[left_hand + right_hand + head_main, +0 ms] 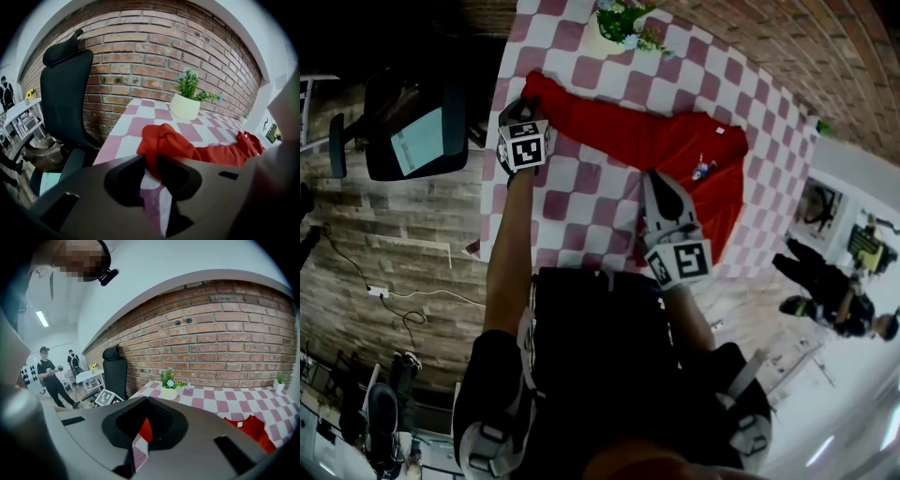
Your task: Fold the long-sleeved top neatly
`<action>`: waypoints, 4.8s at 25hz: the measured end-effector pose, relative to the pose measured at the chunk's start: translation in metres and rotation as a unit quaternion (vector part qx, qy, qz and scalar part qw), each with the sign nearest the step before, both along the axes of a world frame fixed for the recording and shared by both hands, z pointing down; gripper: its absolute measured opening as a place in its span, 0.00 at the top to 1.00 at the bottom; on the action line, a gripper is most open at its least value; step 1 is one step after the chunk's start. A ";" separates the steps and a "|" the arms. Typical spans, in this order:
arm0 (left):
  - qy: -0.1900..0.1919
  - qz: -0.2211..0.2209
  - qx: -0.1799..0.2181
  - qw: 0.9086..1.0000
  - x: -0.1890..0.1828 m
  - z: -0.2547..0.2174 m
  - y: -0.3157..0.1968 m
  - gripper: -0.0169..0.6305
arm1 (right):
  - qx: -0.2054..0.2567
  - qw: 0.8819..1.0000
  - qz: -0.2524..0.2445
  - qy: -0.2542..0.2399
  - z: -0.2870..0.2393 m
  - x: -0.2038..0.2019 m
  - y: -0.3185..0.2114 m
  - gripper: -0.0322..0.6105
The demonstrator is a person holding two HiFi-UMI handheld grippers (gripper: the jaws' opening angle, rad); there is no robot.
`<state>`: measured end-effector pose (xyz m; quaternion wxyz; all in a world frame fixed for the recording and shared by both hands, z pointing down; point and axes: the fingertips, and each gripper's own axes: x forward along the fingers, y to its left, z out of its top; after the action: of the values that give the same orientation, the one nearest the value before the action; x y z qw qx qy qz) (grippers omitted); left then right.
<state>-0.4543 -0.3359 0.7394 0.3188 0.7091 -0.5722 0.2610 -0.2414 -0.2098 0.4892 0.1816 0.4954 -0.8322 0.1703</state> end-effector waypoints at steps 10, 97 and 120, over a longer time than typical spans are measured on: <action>0.005 0.017 0.015 1.000 0.008 -0.030 0.008 0.92 | 0.012 0.999 0.034 -0.006 -0.009 0.038 0.018 0.94; 0.048 0.336 0.159 0.927 0.539 -0.179 0.426 0.96 | 0.059 0.979 0.185 -0.065 -0.016 0.427 0.347 0.94; 0.071 0.303 0.231 0.922 0.383 -0.295 0.326 0.96 | 0.092 0.983 0.152 -0.046 -0.080 0.322 0.250 0.94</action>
<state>-0.0714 -0.0096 0.4440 0.0915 0.9194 -0.3498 0.1549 0.0806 0.0406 0.4092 0.0688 0.6220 -0.7670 0.1414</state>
